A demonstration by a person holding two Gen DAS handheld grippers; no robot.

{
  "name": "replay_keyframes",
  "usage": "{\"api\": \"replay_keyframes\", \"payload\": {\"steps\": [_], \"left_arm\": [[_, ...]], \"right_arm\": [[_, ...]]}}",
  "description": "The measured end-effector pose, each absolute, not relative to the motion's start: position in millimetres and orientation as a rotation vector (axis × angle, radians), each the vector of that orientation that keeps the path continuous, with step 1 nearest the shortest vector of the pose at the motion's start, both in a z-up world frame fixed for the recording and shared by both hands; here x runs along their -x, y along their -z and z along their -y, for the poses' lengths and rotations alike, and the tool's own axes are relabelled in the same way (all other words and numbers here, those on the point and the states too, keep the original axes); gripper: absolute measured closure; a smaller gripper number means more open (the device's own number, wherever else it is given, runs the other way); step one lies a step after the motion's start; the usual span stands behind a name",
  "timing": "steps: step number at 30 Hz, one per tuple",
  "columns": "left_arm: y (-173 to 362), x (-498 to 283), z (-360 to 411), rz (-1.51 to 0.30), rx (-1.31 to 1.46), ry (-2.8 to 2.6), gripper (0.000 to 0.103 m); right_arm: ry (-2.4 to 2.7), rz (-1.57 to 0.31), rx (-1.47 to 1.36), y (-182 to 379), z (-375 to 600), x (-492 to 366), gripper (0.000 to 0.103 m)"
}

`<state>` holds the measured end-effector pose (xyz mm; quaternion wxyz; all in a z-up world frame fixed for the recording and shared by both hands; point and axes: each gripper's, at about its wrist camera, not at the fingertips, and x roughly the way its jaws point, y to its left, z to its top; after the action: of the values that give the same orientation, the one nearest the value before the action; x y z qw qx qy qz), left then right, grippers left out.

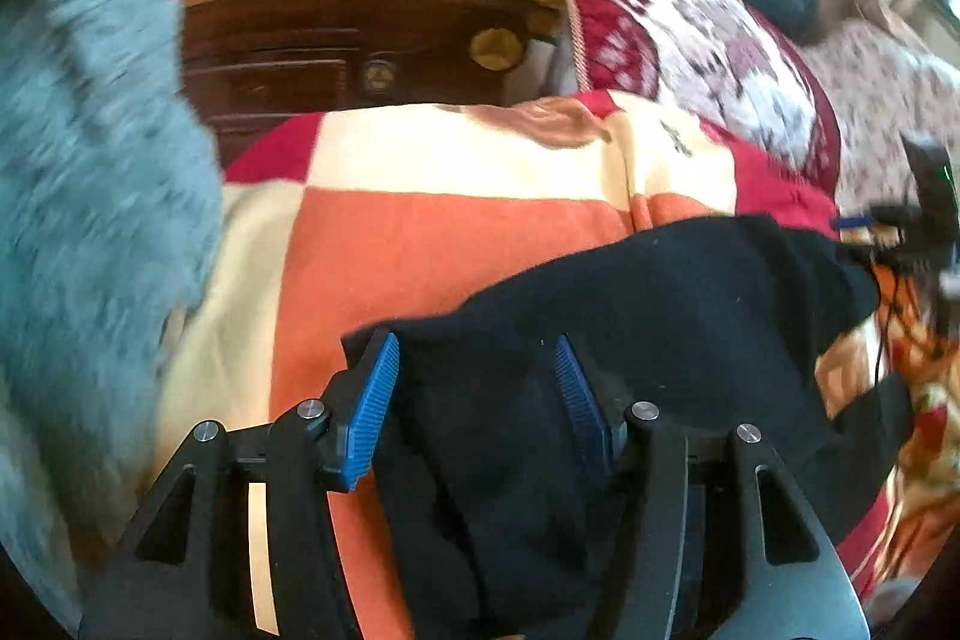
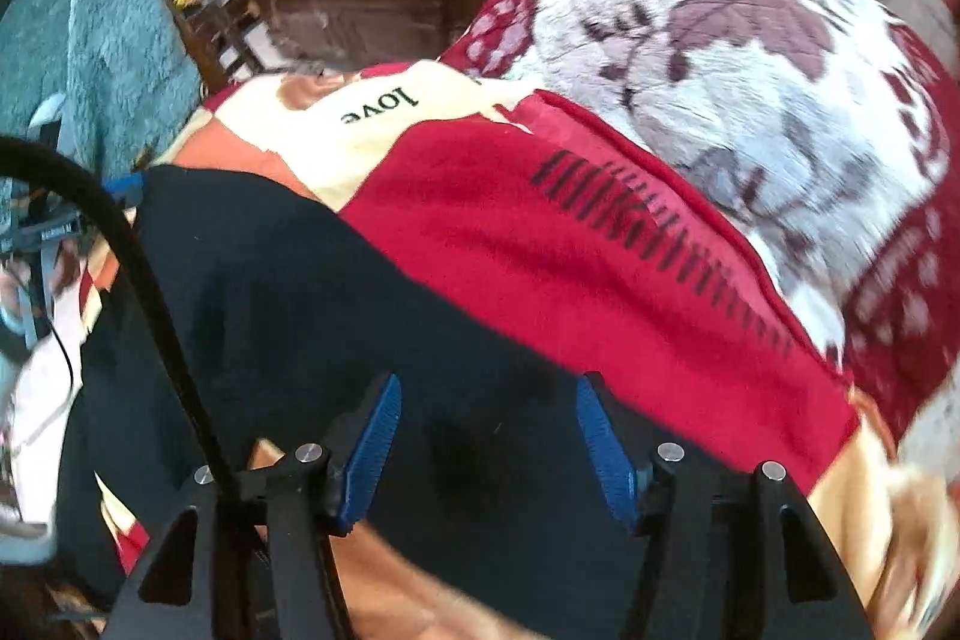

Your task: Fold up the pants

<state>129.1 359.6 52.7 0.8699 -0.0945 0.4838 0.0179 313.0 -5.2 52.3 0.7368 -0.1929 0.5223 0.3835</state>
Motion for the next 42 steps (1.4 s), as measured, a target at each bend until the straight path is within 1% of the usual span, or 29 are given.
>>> {"api": "replay_keyframes", "payload": {"steps": [7, 9, 11, 16, 17, 18, 19, 20, 21, 22, 23, 25, 27, 32, 37, 40, 42], "left_arm": [[-47, -153, -368, -1.031, 0.144, 0.038, 0.048], [-48, -157, -367, -1.035, 0.129, 0.066, 0.046], [-44, -163, -362, -1.055, 0.105, 0.098, 0.041], [-30, -177, -349, -1.108, 0.048, 0.121, 0.041], [-29, -177, -345, -1.104, 0.032, 0.12, 0.041], [-29, -177, -341, -1.097, 0.012, 0.12, 0.042], [-29, -176, -337, -1.09, -0.007, 0.12, 0.051], [-30, -174, -332, -1.082, -0.031, 0.129, 0.063], [-32, -172, -328, -1.075, -0.051, 0.13, 0.068], [-34, -169, -323, -1.06, -0.083, 0.123, 0.079], [-37, -166, -318, -1.047, -0.11, 0.115, 0.087], [-43, -158, -313, -1.019, -0.139, 0.101, 0.094], [-52, -149, -313, -0.987, -0.122, 0.091, 0.095], [-90, -106, -306, -0.88, -0.091, 0.116, 0.096], [-114, -51, -293, -0.817, -0.098, 0.134, 0.096], [-115, -13, -291, -0.806, -0.06, 0.132, 0.096], [-105, 9, -291, -0.822, -0.024, 0.126, 0.096]], "right_arm": [[-0.94, -1.201, 0.494, -33, -9, -328, 0.044], [-0.956, -1.209, 0.515, -30, -13, -329, 0.044], [-0.974, -1.215, 0.531, -27, -16, -329, 0.043], [-0.996, -1.248, 0.504, -21, -20, -337, 0.043], [-1.004, -1.242, 0.5, -21, -21, -336, 0.049], [-1.01, -1.234, 0.5, -21, -21, -334, 0.061], [-1.016, -1.226, 0.509, -21, -22, -331, 0.067], [-1.024, -1.212, 0.529, -21, -24, -326, 0.077], [-1.032, -1.188, 0.556, -22, -27, -321, 0.086], [-1.04, -1.168, 0.581, -25, -29, -314, 0.089], [-1.034, -1.15, 0.607, -28, -30, -307, 0.092], [-1.023, -1.133, 0.633, -33, -31, -299, 0.095], [-1.017, -1.109, 0.639, -42, -28, -291, 0.097], [-1.007, -1.028, 0.615, -79, -12, -267, 0.098], [-1.025, -0.968, 0.597, -116, 13, -213, 0.098], [-1.048, -0.956, 0.574, -127, 34, -169, 0.098], [-1.061, -0.958, 0.578, -125, 45, -139, 0.098]]}}
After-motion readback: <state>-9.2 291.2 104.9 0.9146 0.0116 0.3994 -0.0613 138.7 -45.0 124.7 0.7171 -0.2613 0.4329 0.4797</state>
